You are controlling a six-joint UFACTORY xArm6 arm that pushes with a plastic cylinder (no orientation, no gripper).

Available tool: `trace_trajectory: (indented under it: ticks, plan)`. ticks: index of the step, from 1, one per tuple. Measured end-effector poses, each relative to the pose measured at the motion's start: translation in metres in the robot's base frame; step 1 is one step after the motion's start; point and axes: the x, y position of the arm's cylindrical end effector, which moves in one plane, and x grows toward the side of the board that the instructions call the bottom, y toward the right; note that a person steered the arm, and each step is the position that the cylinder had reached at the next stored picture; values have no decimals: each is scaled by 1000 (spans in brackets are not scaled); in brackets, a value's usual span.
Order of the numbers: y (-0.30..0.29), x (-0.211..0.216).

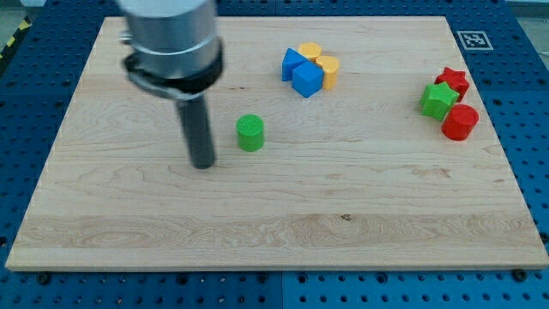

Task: Push the green circle toward the yellow heart

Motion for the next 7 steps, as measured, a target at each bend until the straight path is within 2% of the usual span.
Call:
trace_trajectory:
  ticks: [1,3,7]
  plan:
    - [-8,0]
    - [12,-5]
    - [155,-74]
